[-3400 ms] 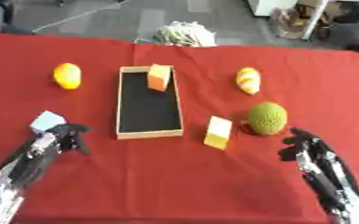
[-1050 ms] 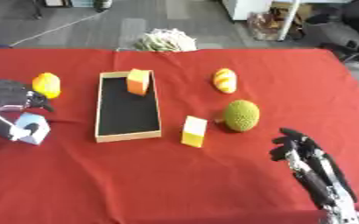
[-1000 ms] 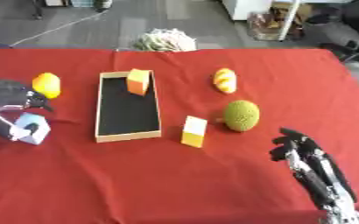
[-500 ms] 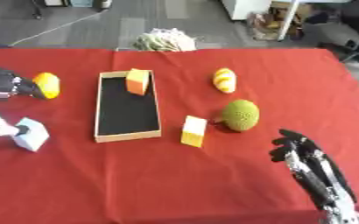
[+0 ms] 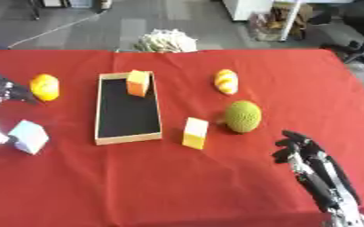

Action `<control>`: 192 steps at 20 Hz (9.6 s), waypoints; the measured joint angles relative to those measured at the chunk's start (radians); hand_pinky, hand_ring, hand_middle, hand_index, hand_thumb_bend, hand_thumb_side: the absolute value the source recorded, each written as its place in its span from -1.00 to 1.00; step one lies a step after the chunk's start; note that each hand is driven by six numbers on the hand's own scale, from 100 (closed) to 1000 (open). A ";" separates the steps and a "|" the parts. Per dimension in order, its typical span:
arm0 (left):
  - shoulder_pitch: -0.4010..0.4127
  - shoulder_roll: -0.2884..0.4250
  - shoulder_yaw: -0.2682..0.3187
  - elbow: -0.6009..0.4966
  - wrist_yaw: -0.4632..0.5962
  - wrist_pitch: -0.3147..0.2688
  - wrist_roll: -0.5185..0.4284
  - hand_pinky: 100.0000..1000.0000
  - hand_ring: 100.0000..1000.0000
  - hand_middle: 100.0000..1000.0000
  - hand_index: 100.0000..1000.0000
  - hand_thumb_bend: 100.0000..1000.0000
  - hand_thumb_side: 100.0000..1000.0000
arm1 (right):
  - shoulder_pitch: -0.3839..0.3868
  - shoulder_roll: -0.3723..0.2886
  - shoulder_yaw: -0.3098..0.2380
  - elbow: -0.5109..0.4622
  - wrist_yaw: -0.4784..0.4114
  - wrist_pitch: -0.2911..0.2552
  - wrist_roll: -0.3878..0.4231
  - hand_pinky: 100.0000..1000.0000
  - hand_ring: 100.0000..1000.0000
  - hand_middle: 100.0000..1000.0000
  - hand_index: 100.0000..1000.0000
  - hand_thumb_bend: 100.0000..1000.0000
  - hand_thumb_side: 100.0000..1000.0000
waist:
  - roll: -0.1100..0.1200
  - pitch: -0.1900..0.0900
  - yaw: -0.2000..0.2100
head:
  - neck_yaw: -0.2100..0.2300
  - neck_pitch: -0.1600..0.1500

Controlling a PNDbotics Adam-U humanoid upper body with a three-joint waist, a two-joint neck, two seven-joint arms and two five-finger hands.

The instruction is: Pick up objects on the table and place them in the box.

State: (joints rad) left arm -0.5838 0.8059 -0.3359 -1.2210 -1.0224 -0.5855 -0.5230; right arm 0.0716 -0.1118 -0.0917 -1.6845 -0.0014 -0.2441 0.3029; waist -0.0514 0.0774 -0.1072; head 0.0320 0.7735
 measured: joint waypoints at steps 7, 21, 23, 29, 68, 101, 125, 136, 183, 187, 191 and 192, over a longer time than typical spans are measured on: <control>0.000 -0.037 -0.001 0.069 -0.043 -0.030 0.030 0.52 0.36 0.24 0.51 -0.46 -0.37 | 0.001 0.000 0.002 0.004 0.000 -0.001 0.001 0.10 0.14 0.23 0.63 -1.00 -0.06 | 0.000 0.000 -0.002 | 0.000 0.000; -0.175 -0.118 -0.009 -0.088 0.280 0.030 -0.031 0.41 0.16 -0.04 0.30 -1.00 -0.58 | 0.001 0.000 0.006 0.004 0.000 -0.002 0.005 0.10 0.14 0.23 0.63 -1.00 -0.07 | 0.000 -0.006 0.003 | -0.015 0.000; -0.210 -0.178 -0.026 -0.074 0.285 0.040 -0.040 0.41 0.16 -0.04 0.31 -0.99 -0.57 | 0.001 0.000 0.008 0.004 0.000 -0.002 0.006 0.10 0.14 0.23 0.63 -1.00 -0.07 | 0.000 -0.006 -0.002 | -0.018 0.000; -0.285 -0.389 -0.043 0.068 0.134 0.014 -0.014 0.42 0.18 -0.01 0.32 -0.87 -0.54 | 0.000 0.000 0.020 0.009 -0.001 -0.004 0.014 0.10 0.14 0.23 0.63 -1.00 -0.07 | -0.001 -0.006 -0.031 | -0.021 0.000; -0.323 -0.523 0.024 0.269 -0.335 -0.052 0.150 0.60 0.49 0.58 0.86 -0.37 0.54 | -0.002 0.010 0.031 0.010 -0.007 -0.002 0.031 0.10 0.14 0.24 0.63 -1.00 -0.04 | -0.013 -0.006 -0.041 | -0.025 0.000; -0.350 -0.359 0.297 0.567 -0.505 0.326 0.328 0.48 0.37 0.48 0.74 -0.45 -0.38 | -0.002 0.010 0.027 0.014 -0.003 -0.003 0.029 0.10 0.14 0.24 0.63 -1.00 -0.02 | -0.013 -0.005 -0.043 | -0.040 0.000; -0.356 -0.348 0.329 0.557 -0.480 0.296 0.378 -0.17 -0.30 -0.25 0.16 -1.00 -0.68 | -0.001 0.011 0.027 0.017 0.000 -0.006 0.026 0.10 0.14 0.24 0.63 -1.00 0.00 | -0.016 -0.003 -0.033 | -0.051 0.000; -0.394 -0.464 0.234 0.467 -0.315 0.203 0.428 -0.03 -0.19 -0.14 0.28 -1.00 -0.68 | -0.001 0.011 0.031 0.022 0.000 -0.006 0.028 0.10 0.14 0.24 0.63 -1.00 0.04 | -0.022 -0.003 -0.068 | -0.037 0.000; -0.158 -0.410 0.207 0.126 -0.180 0.072 0.725 0.27 0.01 0.14 0.60 -1.00 0.25 | -0.146 -0.144 -0.008 0.013 0.035 -0.107 0.020 0.19 0.21 0.32 0.72 -1.00 -0.28 | -0.036 0.018 0.042 | -0.088 0.000; -0.062 -0.420 0.210 0.092 -0.118 0.011 0.786 0.26 0.00 0.12 0.60 -1.00 0.41 | -0.241 -0.241 -0.013 0.031 0.089 -0.166 0.023 0.23 0.29 0.41 0.78 -1.00 -0.45 | -0.042 0.018 0.081 | -0.129 0.000; 0.031 -0.467 0.209 0.101 -0.060 -0.045 0.824 0.25 -0.01 0.11 0.60 -1.00 0.52 | -0.332 -0.330 -0.012 0.106 0.146 -0.169 0.043 0.32 0.44 0.55 0.86 -1.00 -0.70 | -0.044 0.011 0.135 | -0.180 0.000; 0.054 -0.482 0.209 0.102 -0.046 -0.060 0.828 0.25 -0.01 0.11 0.59 -1.00 0.55 | -0.355 -0.352 -0.014 0.128 0.160 -0.160 0.053 0.35 0.49 0.59 0.88 -1.00 -0.72 | -0.044 0.010 0.150 | -0.196 0.000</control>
State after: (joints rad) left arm -0.5298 0.3236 -0.1272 -1.1186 -1.0687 -0.6451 0.3050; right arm -0.2834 -0.4642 -0.1058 -1.5563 0.1583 -0.4046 0.3554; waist -0.0957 0.0871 0.0431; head -0.1641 0.7736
